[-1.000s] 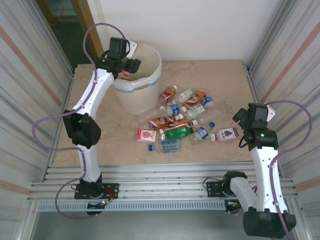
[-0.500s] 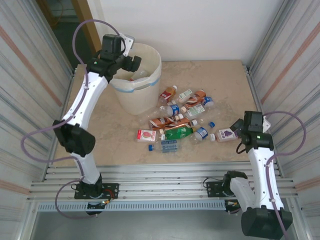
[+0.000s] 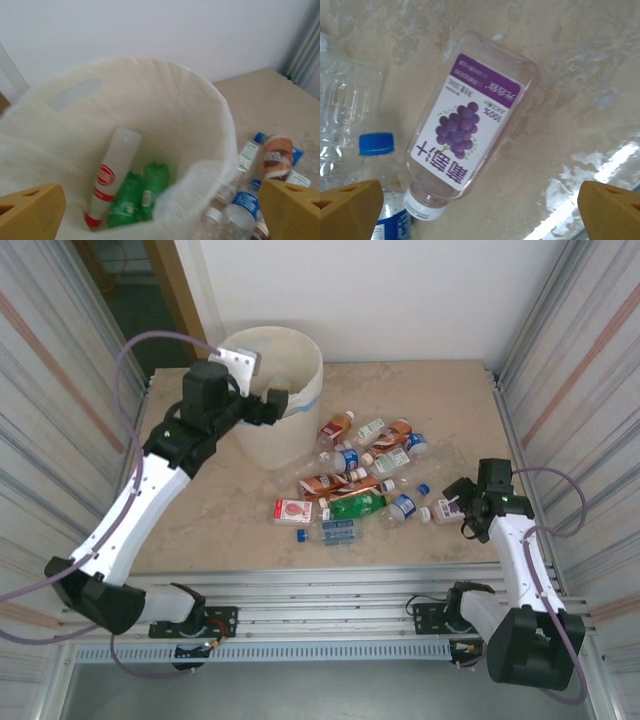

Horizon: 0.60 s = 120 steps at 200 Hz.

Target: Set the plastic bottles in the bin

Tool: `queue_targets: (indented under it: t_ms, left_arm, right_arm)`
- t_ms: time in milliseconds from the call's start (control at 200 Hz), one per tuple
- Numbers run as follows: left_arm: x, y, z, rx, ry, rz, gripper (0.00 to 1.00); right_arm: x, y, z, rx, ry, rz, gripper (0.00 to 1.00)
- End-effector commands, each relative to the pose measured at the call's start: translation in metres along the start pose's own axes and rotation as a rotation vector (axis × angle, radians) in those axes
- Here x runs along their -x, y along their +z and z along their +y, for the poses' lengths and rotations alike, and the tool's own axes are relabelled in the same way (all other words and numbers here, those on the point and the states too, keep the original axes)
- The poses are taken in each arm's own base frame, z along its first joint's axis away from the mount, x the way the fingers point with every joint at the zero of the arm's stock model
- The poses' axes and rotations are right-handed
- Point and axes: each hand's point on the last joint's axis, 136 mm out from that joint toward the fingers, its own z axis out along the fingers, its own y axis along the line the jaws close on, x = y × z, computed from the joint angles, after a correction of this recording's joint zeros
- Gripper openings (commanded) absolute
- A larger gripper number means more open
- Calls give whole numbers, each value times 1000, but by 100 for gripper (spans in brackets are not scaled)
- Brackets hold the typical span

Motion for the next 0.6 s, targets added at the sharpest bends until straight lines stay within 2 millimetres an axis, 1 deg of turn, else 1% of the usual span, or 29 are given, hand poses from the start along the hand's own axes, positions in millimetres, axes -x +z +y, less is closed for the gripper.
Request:
queue_targets:
  t_ms: [0, 230, 326, 401, 596]
  left_arm:
    - [-7, -10, -9, -13, -90, -51, 99]
    - [-52, -12, -23, -45, -166, 16, 99]
    - [-66, -14, -21, -35, -194, 36, 99]
    - [-72, -16, -18, -25, -206, 33, 99]
    - [-76, -21, -17, -26, -227, 21, 99]
  right_arm:
    - [-3, 10, 6, 27, 57, 24, 98]
    - [-2, 25, 8, -5, 54, 30, 98]
    - [1, 30, 9, -18, 53, 30, 98]
    - [2, 35, 11, -19, 49, 31, 98]
    - [6, 49, 14, -41, 47, 40, 98]
